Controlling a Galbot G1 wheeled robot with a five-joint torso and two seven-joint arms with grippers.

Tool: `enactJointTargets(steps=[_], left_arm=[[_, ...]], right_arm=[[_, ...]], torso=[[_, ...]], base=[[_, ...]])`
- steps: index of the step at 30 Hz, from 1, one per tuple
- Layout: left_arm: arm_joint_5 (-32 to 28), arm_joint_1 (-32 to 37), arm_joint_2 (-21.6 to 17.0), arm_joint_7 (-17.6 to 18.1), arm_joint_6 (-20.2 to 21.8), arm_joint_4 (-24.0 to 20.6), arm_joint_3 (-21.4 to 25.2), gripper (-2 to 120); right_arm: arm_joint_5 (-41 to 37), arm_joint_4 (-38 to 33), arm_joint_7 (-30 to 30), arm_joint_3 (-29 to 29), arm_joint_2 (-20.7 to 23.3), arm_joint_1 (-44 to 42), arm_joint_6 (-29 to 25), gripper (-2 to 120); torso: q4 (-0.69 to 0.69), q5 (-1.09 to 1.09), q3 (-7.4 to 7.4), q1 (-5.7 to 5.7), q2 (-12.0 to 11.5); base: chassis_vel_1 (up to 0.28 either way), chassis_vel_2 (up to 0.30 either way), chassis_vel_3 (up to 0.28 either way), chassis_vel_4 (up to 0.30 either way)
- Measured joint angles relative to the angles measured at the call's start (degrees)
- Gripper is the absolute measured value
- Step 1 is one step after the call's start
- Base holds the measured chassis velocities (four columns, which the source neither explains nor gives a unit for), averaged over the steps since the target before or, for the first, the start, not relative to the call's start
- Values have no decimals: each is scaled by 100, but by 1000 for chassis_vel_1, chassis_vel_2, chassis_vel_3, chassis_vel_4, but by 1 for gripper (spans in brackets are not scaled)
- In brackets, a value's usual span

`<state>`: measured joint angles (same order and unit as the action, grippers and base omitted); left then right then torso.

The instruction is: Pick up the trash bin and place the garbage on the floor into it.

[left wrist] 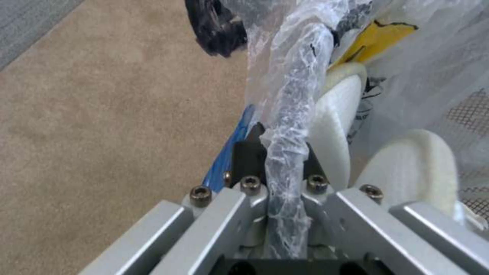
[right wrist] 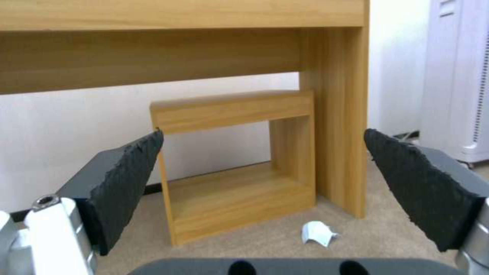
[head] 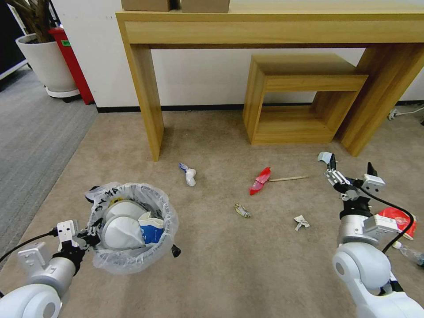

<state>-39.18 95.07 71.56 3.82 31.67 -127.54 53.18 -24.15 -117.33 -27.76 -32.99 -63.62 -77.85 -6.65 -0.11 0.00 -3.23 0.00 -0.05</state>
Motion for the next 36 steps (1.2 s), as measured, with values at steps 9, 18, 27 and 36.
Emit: enactJointTargets(steps=[9,18,27,36], left_arm=[[58,22,188,1,-20,-100,8,1],[70,17,208,8,-22,-91,42,1],[-3,43,153,97,98,-64,115,1],[-56,88,165,133,100,-4,209,1]], right_arm=[[435,326,233,51,-373,-24,-413,100],[738,258,321,16,-489,-278,-550,100],[795,250,428,46,-529,-287,-552,100],[805,325,494,108,-461,-179,-483,100]], torso=[[0,1,-1,0,0],[-1,-1,0,0,0],[-1,0,-1,0,0],[0,0,0,0,0]], base=[[0,0,0,0],[0,0,0,0],[0,0,0,0],[0,0,0,0]])
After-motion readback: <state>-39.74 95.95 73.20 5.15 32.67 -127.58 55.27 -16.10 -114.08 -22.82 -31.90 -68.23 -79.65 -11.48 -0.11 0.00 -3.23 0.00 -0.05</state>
